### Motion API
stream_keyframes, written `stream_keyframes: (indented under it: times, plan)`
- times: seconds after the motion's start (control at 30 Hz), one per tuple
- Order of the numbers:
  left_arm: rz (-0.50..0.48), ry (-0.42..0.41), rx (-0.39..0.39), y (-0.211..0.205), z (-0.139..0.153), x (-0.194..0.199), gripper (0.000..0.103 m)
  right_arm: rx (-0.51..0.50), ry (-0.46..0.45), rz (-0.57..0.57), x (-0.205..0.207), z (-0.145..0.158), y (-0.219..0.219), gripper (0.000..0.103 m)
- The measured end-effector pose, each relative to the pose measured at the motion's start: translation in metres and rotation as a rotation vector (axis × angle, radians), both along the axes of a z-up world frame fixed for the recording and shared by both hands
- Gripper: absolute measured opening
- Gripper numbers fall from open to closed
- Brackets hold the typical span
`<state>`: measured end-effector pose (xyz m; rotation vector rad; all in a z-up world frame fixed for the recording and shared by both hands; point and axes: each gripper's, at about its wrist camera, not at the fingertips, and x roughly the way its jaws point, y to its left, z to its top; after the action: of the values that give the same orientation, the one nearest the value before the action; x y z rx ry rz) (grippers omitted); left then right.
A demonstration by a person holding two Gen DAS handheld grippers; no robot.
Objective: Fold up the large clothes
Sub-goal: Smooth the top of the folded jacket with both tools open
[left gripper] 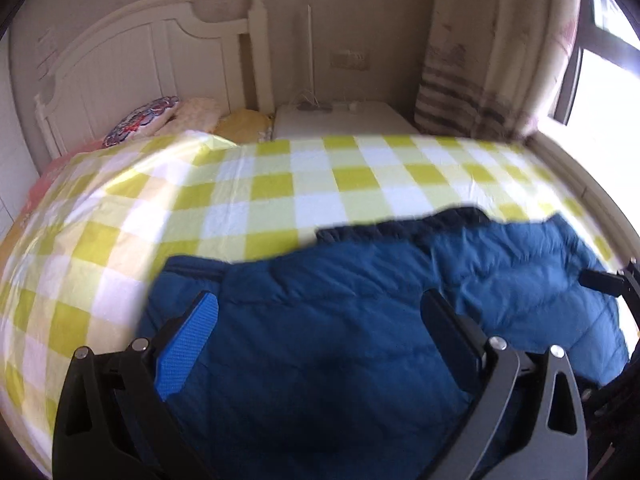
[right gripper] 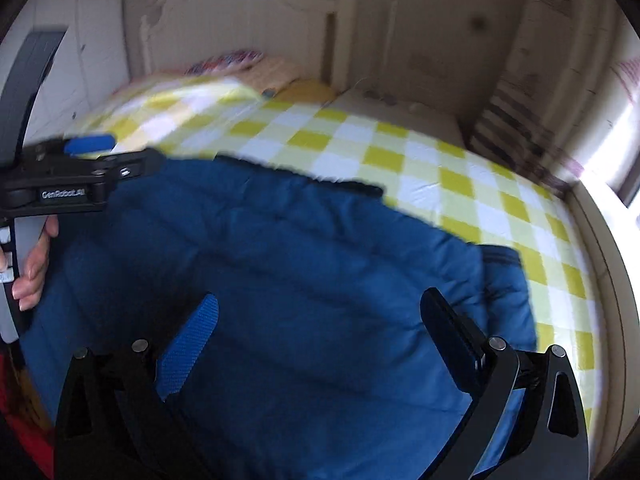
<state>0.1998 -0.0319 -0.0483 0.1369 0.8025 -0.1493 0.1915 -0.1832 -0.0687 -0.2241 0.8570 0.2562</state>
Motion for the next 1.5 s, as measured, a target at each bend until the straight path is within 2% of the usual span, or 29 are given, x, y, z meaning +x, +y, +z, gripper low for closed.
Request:
stream_keyframes:
  times: [0.03,0.07,0.1,0.17,0.33,0.47,0.57,0.67,0.7,0.77,0.9,0.97,1.03,1.07,1.13,1.17,1.23,1.27,1.3,1.37,1.5]
  plan:
    - [-0.008,0.047,0.050,-0.010,-0.018,0.003,0.101,-0.047,0.019,0.014,0.002,-0.017,0.011,0.097]
    - [-0.007,0.076,0.095,-0.017,-0.035,0.005,0.101,-0.016,0.007,0.006,0.001,-0.020,0.011,0.098]
    - [-0.005,0.053,0.083,-0.016,-0.037,0.003,0.101,0.021,0.027,-0.001,0.001,-0.022,0.007,0.098]
    - [-0.006,0.064,0.048,-0.011,-0.037,0.006,0.101,0.071,0.053,-0.003,0.005,-0.024,-0.002,0.098]
    - [-0.010,0.066,0.019,-0.005,-0.041,0.004,0.101,0.068,0.050,-0.009,-0.007,-0.021,0.001,0.098]
    - [-0.011,0.067,0.006,-0.004,-0.041,0.006,0.101,0.071,0.015,-0.105,-0.011,-0.005,-0.028,0.098]
    - [-0.011,0.066,0.006,-0.005,-0.040,0.005,0.101,0.094,0.021,-0.214,-0.012,-0.008,-0.065,0.098]
    - [-0.012,0.068,-0.004,-0.003,-0.040,0.005,0.101,0.232,0.049,-0.242,-0.013,-0.024,-0.094,0.098]
    - [-0.012,0.067,-0.005,-0.002,-0.040,0.004,0.101,0.239,0.051,-0.243,-0.014,-0.025,-0.095,0.098]
    - [-0.012,0.068,-0.003,-0.002,-0.040,0.005,0.101,0.190,0.047,-0.244,-0.014,-0.025,-0.089,0.098]
    - [-0.012,0.069,0.000,-0.003,-0.039,0.005,0.101,0.169,0.038,-0.253,-0.017,-0.021,-0.086,0.098]
    - [-0.004,0.068,0.013,-0.003,-0.037,0.003,0.101,0.128,0.010,-0.270,-0.021,-0.013,-0.080,0.098]
    - [0.039,0.057,0.034,-0.002,-0.027,-0.011,0.100,0.130,-0.013,-0.234,-0.030,-0.004,-0.070,0.098]
    - [0.035,0.037,0.019,-0.003,-0.019,-0.022,0.100,0.133,-0.026,-0.189,-0.037,0.003,-0.059,0.098]
    - [-0.018,-0.021,-0.004,-0.007,-0.005,-0.046,0.101,0.115,-0.060,-0.097,-0.051,0.013,-0.038,0.098]
    - [-0.033,-0.047,0.011,-0.010,-0.002,-0.054,0.101,0.098,-0.074,-0.040,-0.059,0.016,-0.025,0.098]
    - [-0.046,-0.065,0.096,-0.017,-0.015,-0.065,0.101,0.042,-0.061,0.014,-0.064,0.010,-0.005,0.098]
    - [-0.056,-0.030,0.119,-0.019,-0.031,-0.062,0.101,-0.017,-0.036,0.021,-0.064,-0.003,0.006,0.098]
    - [-0.058,-0.024,0.083,-0.015,-0.037,-0.059,0.101,-0.032,-0.031,0.025,-0.063,-0.014,0.011,0.098]
    - [-0.051,0.011,0.002,-0.004,-0.036,-0.053,0.101,0.029,-0.040,0.021,-0.063,-0.021,0.005,0.099]
    - [-0.038,0.008,0.011,0.000,-0.030,-0.058,0.101,0.025,-0.015,0.010,-0.066,-0.014,-0.001,0.098]
